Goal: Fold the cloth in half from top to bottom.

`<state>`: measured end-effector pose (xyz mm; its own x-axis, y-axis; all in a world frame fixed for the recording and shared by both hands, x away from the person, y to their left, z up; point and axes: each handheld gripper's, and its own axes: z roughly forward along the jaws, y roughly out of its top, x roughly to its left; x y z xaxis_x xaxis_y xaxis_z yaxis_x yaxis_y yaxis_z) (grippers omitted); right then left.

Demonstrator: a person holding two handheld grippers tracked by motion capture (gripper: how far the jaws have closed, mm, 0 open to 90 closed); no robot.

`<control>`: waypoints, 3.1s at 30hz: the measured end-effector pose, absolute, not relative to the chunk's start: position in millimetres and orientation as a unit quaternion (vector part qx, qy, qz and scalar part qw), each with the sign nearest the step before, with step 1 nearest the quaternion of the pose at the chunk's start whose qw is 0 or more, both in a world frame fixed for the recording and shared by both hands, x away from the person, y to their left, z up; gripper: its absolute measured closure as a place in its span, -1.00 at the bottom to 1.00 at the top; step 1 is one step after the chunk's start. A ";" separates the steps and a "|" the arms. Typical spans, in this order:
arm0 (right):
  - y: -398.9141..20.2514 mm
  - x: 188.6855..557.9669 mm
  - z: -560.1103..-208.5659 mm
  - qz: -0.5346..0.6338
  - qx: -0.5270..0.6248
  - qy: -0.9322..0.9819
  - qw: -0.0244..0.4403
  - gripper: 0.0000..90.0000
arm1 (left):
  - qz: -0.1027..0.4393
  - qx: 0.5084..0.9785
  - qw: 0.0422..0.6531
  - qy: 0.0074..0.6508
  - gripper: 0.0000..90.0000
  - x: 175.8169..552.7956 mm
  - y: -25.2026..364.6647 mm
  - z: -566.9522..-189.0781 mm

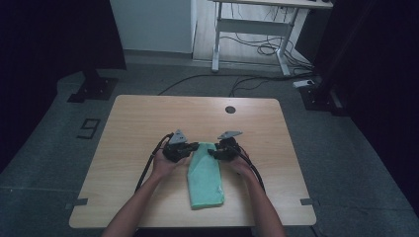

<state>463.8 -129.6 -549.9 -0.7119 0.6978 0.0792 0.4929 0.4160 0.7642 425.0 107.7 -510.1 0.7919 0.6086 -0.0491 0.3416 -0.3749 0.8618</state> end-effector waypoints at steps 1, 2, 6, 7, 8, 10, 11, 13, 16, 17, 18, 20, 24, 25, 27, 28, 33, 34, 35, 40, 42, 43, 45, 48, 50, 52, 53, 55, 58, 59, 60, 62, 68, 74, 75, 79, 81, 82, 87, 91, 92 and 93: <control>-128.5 463.4 -550.0 0.404 0.356 0.832 0.130 0.30 | 0.140 0.818 0.476 0.291 0.94 425.3 107.8 -510.5; -127.3 463.0 -550.0 0.404 0.354 0.834 0.130 0.40 | 0.140 0.818 0.476 0.292 0.94 425.7 108.1 -510.9; -126.4 464.0 -549.4 0.409 0.360 0.832 0.107 0.79 | 0.142 0.817 0.473 0.297 0.94 427.2 108.7 -512.4; -126.1 464.1 -549.1 0.410 0.364 0.830 0.100 0.82 | 0.143 0.817 0.472 0.298 0.94 427.5 109.1 -512.5; -126.2 463.6 -548.7 0.410 0.365 0.830 0.100 0.84 | 0.145 0.817 0.471 0.299 0.94 427.7 109.6 -512.4; -128.5 462.2 -546.3 0.415 0.370 0.824 0.103 0.85 | 0.150 0.816 0.470 0.301 0.94 428.0 111.0 -511.0; -131.5 461.1 -543.2 0.425 0.374 0.818 0.107 0.86 | 0.153 0.816 0.470 0.300 0.94 428.1 111.6 -509.8; -136.8 458.5 -536.8 0.438 0.375 0.809 0.115 0.86 | 0.161 0.814 0.471 0.299 0.94 428.8 112.8 -505.4; -144.2 452.1 -520.7 0.464 0.367 0.794 0.142 0.86 | 0.177 0.810 0.474 0.296 0.93 430.9 113.8 -495.8; -146.0 449.6 -514.9 0.473 0.363 0.788 0.153 0.85 | 0.180 0.807 0.478 0.295 0.94 431.3 114.2 -492.3; -147.3 446.6 -509.4 0.482 0.358 0.783 0.163 0.85 | 0.180 0.807 0.478 0.295 0.94 431.3 114.2 -492.3; -150.6 438.2 -500.0 0.498 0.345 0.774 0.184 0.85 | 0.186 0.800 0.491 0.290 0.94 426.8 115.1 -485.5; -158.9 418.3 -497.7 0.525 0.320 0.761 0.206 0.84 | 0.193 0.799 0.499 0.272 0.93 414.5 113.2 -485.4; -160.9 413.1 -498.6 0.531 0.315 0.758 0.210 0.84 | 0.195 0.801 0.498 0.268 0.93 411.3 110.4 -486.8; -162.5 404.8 -500.8 0.530 0.312 0.759 0.215 0.84 | 0.196 0.807 0.494 0.258 0.93 404.9 106.2 -488.7; -163.1 400.8 -501.8 0.529 0.310 0.760 0.214 0.84 | 0.196 0.810 0.493 0.250 0.93 399.9 104.2 -489.7; -167.0 379.2 -508.9 0.520 0.296 0.775 0.204 0.84 | 0.204 0.818 0.487 0.228 0.93 376.9 104.3 -494.7; -168.0 375.4 -510.0 0.522 0.293 0.776 0.198 0.84 | 0.204 0.818 0.488 0.227 0.93 374.0 105.5 -495.3; -168.4 371.7 -511.3 0.525 0.289 0.776 0.195 0.84 | 0.202 0.817 0.490 0.227 0.93 371.5 106.9 -496.0; -171.3 357.2 -516.3 0.522 0.275 0.788 0.175 0.83 | 0.195 0.820 0.490 0.223 0.91 355.2 108.6 -500.8; -172.3 351.7 -518.8 0.519 0.274 0.793 0.164 0.83 | 0.196 0.822 0.489 0.217 0.91 344.7 107.6 -503.3; -172.8 348.2 -520.2 0.520 0.274 0.794 0.155 0.82 | 0.197 0.824 0.487 0.212 0.90 339.3 107.7 -504.6; -172.7 339.7 -523.8 0.517 0.268 0.800 0.145 0.81 | 0.192 0.828 0.483 0.210 0.89 329.3 108.8 -508.3; -173.4 326.7 -531.2 0.505 0.259 0.813 0.131 0.78 | 0.183 0.837 0.473 0.205 0.87 315.4 110.9 -515.5; -176.8 319.2 -535.6 0.504 0.259 0.816 0.119 0.76 | 0.175 0.842 0.469 0.202 0.85 306.2 112.0 -521.1; -182.1 312.2 -538.9 0.503 0.260 0.817 0.111 0.75 | 0.170 0.847 0.464 0.196 0.82 297.9 112.2 -526.3; -185.0 309.3 -540.3 0.505 0.262 0.816 0.106 0.74 | 0.163 0.848 0.465 0.197 0.81 295.0 112.2 -528.6; -189.7 303.4 -542.6 0.506 0.263 0.816 0.097 0.62 | 0.159 0.851 0.462 0.192 0.77 289.8 111.1 -532.2; -192.8 296.9 -543.1 0.510 0.260 0.815 0.088 0.33 | 0.146 0.856 0.458 0.188 0.62 284.5 112.0 -536.2; -194.2 294.6 -541.8 0.517 0.258 0.812 0.085 0.24 | 0.144 0.857 0.457 0.188 0.57 283.1 113.4 -537.1; -195.6 292.3 -539.3 0.523 0.259 0.807 0.089 0.16 | 0.136 0.858 0.458 0.189 0.49 282.0 115.2 -537.9; -198.4 291.4 -532.1 0.537 0.263 0.796 0.090 0.05 | 0.136 0.857 0.461 0.188 0.36 280.0 117.7 -537.7; -193.2 305.7 -518.5 0.532 0.290 0.788 0.106 0.03 | 0.135 0.840 0.487 0.198 0.20 280.4 127.0 -525.4; -172.9 306.2 -535.8 0.491 0.302 0.812 0.089 0.03 | 0.125 0.834 0.490 0.221 0.18 298.7 119.9 -516.5; -169.8 303.0 -537.5 0.488 0.301 0.815 0.088 0.01 | 0.123 0.836 0.487 0.223 0.19 302.4 115.3 -516.8; -159.0 293.2 -543.6 0.454 0.303 0.832 0.095 -0.09 | 0.109 0.852 0.459 0.228 0.20 316.8 95.4 -524.0; -156.8 292.1 -548.2 0.442 0.310 0.836 0.092 -0.11 | 0.098 0.862 0.442 0.229 0.22 321.2 88.5 -531.5; -156.4 292.0 -550.0 0.439 0.311 0.837 0.094 -0.11 | 0.095 0.867 0.433 0.229 0.22 322.1 86.0 -535.3; -154.0 292.8 -550.7 0.427 0.306 0.844 0.108 -0.06 | 0.089 0.878 0.409 0.233 0.23 324.7 82.8 -543.7; -154.0 299.2 -551.1 0.424 0.306 0.844 0.116 0.02 | 0.090 0.879 0.404 0.237 0.24 328.7 83.4 -545.1; -154.5 302.3 -551.1 0.425 0.307 0.844 0.117 0.03 | 0.090 0.879 0.403 0.239 0.24 330.9 83.5 -545.1; -154.8 305.7 -551.0 0.425 0.307 0.844 0.116 0.05 | 0.088 0.877 0.404 0.244 0.24 333.3 83.1 -545.2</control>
